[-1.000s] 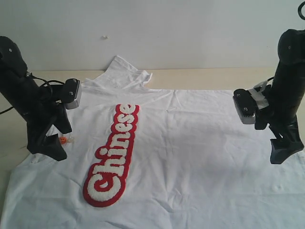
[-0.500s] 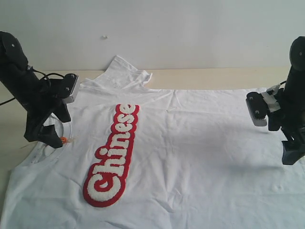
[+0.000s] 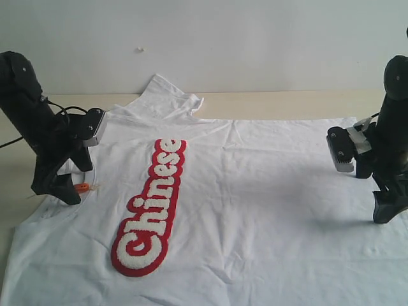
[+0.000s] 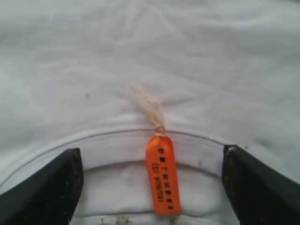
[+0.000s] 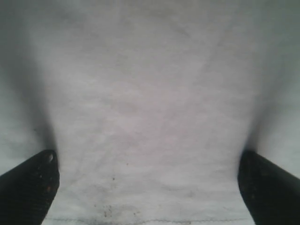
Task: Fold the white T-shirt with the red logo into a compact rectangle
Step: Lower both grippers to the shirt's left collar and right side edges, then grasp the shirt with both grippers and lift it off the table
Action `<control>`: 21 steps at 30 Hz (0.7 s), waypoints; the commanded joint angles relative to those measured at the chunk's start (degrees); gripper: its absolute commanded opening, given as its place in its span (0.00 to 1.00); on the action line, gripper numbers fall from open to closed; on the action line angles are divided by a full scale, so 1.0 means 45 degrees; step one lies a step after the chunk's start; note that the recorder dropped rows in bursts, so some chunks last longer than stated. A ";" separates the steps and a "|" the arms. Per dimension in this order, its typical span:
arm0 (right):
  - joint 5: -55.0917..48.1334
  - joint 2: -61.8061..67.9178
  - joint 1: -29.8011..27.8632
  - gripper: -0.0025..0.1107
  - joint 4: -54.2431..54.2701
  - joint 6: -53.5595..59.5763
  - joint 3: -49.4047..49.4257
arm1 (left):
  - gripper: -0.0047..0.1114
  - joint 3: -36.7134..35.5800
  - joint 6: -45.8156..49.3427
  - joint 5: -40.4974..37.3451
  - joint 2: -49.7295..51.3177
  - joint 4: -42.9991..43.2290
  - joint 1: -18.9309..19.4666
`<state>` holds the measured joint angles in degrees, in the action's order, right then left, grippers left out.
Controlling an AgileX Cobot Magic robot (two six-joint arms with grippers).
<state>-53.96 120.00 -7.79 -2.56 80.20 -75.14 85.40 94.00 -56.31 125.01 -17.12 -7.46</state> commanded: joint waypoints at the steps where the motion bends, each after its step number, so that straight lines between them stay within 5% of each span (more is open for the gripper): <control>1: 0.0045 0.0343 -0.0051 0.95 0.0321 0.0013 -0.0017 | 0.71 -0.0324 0.0059 0.0213 0.0382 0.0026 0.0008; 6: -0.0037 0.0780 -0.0051 0.95 0.0383 -0.0215 -0.0017 | 0.66 -0.0327 0.0059 0.0411 0.0781 0.0036 -0.0019; 12: 0.0215 0.1351 -0.0051 0.95 0.0851 -0.0343 -0.0017 | 0.23 -0.0350 -0.0057 -0.0232 0.0798 0.0036 -0.0019; 16: 0.0590 0.1503 -0.0051 0.93 0.1254 -0.1072 -0.0017 | 0.11 -0.0350 -0.0381 -0.0289 0.0798 0.0036 -0.0039; 20: 0.0367 0.1701 -0.0051 0.45 0.1167 -0.0884 -0.0017 | 0.04 -0.0350 -0.0666 -0.0226 0.0798 0.0283 -0.0379; 21: 0.0391 0.1746 -0.0051 0.17 0.1148 -0.0884 -0.0017 | 0.04 -0.0350 -0.0670 -0.0215 0.0798 0.0302 -0.0532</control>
<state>-52.40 123.27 -7.95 1.70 75.68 -76.99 84.69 91.76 -57.37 126.47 -17.35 -8.52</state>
